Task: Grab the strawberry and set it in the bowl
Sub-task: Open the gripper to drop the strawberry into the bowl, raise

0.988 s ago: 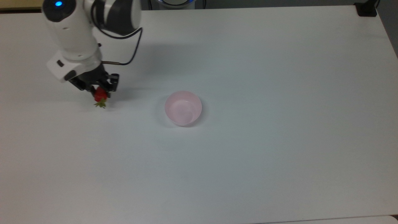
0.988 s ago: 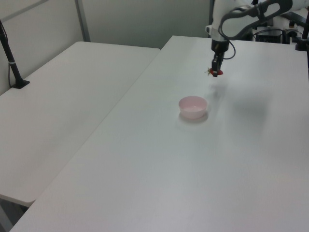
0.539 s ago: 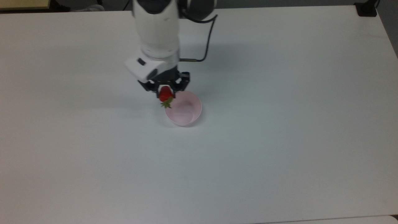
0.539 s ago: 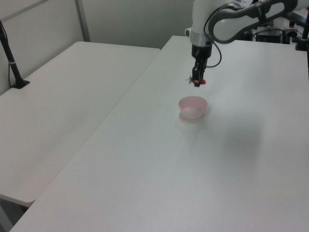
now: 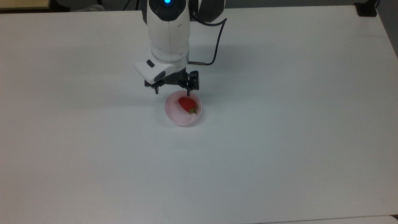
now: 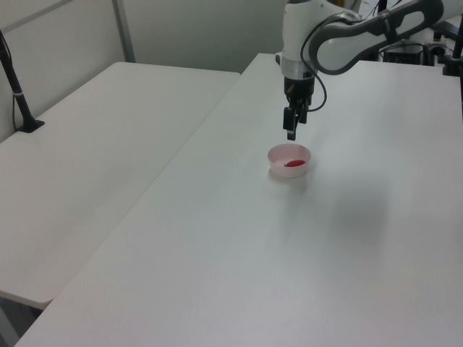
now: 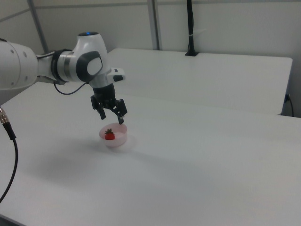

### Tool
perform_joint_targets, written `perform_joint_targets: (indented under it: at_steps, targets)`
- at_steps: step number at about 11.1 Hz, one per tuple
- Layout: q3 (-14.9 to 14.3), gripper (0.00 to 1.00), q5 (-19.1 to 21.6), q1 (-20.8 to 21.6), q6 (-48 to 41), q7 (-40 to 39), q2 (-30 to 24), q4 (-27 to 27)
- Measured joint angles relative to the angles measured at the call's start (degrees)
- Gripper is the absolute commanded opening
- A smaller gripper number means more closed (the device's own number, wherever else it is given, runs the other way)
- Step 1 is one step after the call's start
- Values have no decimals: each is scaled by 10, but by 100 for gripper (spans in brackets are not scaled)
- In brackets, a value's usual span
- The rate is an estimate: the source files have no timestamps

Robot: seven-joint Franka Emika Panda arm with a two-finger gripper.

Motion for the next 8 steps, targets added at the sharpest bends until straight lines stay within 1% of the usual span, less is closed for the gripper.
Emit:
perform_joint_targets:
  at_steps: [2, 4, 6, 8]
  targets:
    - [0, 100, 0, 7, -78, 27, -36, 11]
    - [-2, 100, 0, 9, -167, 36, -100, 13]
    - [-17, 100, 0, 10, -199, 29, -156, 6]
    - [-30, 100, 0, 9, -201, 4, -188, -2]
